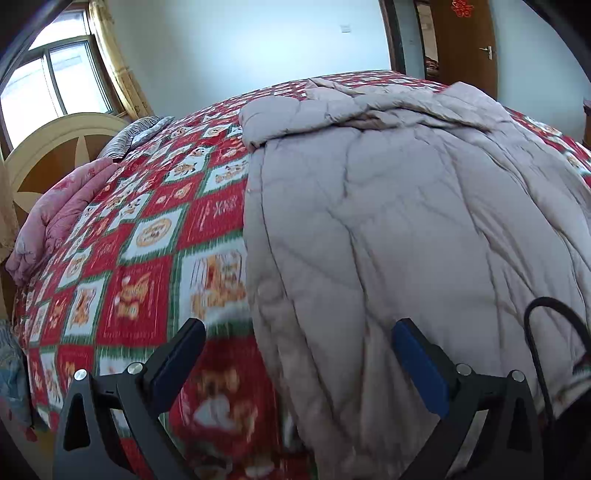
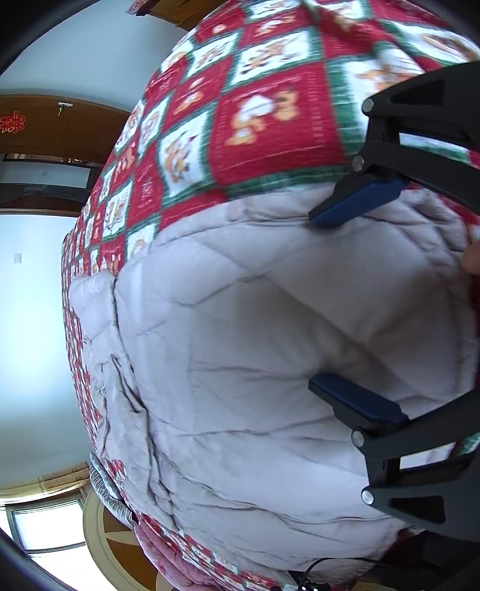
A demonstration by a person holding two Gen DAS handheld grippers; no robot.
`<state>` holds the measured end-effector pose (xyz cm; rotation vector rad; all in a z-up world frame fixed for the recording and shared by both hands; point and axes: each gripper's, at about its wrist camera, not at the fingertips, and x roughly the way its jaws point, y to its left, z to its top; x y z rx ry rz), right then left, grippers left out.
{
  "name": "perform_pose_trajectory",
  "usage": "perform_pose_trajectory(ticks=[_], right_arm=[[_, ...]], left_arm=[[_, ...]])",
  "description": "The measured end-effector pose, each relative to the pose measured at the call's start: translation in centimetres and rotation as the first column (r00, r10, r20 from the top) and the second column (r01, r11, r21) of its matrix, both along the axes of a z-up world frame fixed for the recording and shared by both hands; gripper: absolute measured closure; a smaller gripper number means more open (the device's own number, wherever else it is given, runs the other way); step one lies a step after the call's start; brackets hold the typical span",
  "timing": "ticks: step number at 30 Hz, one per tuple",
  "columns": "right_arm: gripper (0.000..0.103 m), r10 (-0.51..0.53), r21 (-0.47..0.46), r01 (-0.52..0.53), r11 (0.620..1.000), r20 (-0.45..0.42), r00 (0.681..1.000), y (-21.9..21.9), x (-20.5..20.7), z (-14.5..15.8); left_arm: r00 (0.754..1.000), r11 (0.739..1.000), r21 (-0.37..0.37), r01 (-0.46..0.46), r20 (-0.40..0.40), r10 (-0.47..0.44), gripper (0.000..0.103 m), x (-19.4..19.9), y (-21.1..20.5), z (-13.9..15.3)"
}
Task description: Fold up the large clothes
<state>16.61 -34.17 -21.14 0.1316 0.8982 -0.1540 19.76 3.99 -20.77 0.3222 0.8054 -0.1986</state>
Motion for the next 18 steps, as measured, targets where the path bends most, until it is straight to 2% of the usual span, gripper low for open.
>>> perform_pose_trajectory(ticks=[4,10,13,14,15,16,17,18], right_arm=[[0.020,0.000,-0.020,0.000,1.000,0.006,1.000,1.0,-1.9,-0.3],[0.022,-0.001,0.008,0.001,1.000,0.012,1.000,1.2,-4.3,-1.3],[0.035,-0.009,0.034,0.008,0.999,0.031,0.999,1.3,-4.2,-1.6],[0.043,-0.005,0.035,0.004,0.999,0.039,0.999,1.4,-4.1,-1.6],[0.055,0.000,0.042,-0.002,0.999,0.044,0.999,1.6,-4.1,-1.6],[0.061,0.007,0.063,-0.010,0.998,0.054,0.999,1.5,-4.1,-1.6],[0.070,0.006,0.077,-0.010,0.997,0.061,0.998,1.4,-4.0,-1.6],[0.079,0.008,0.099,-0.015,0.995,0.066,0.998,1.1,-4.0,-1.6]], left_arm=[[0.997,0.996,-0.093,-0.005,-0.083,-0.002,0.001,-1.0,0.8,-0.2],[0.997,0.997,-0.078,-0.008,-0.078,0.002,0.001,-1.7,0.8,-1.5],[0.996,0.994,-0.107,0.011,-0.090,-0.021,0.002,-1.5,0.2,-1.9],[0.996,0.995,-0.100,0.017,-0.085,-0.026,0.009,-1.6,0.0,-2.0],[0.995,0.994,-0.101,0.044,-0.088,-0.053,0.024,-1.8,-0.5,-2.2],[0.994,0.993,-0.103,0.060,-0.090,-0.070,0.037,-1.9,-0.8,-2.2],[0.994,0.993,-0.097,0.073,-0.080,-0.081,0.042,-2.2,-1.1,-2.1],[0.994,0.993,-0.081,0.089,-0.060,-0.094,0.054,-2.5,-1.4,-2.0]])
